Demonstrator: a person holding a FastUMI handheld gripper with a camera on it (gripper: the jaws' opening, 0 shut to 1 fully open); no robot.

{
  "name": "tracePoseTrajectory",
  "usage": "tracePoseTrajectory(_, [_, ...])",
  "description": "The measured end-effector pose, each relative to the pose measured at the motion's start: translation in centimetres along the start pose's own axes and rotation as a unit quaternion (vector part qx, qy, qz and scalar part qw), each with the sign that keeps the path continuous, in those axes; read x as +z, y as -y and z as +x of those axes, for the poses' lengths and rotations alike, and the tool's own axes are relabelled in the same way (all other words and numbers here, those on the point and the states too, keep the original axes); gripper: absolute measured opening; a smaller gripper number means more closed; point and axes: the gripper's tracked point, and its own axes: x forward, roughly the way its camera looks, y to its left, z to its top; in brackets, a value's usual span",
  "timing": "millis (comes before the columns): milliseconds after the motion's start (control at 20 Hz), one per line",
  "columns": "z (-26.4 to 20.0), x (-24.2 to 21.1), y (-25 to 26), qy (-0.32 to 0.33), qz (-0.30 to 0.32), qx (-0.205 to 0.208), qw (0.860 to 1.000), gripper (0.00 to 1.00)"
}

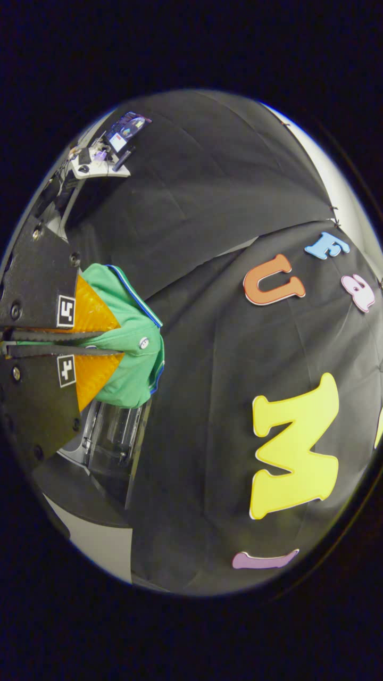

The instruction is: Put the clothes into the washing machine and then close the washing machine lid.

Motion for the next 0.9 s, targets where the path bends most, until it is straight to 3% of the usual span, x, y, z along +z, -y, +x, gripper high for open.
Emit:
tracePoseTrajectory(450, [5.7,-4.2,2.8,-0.024,0.016,-0.032,0.999,0.06])
tracePoseTrajectory(900, [11.2,-11.9,7.5,-0.062,0.043,-0.075,0.994,0.06])
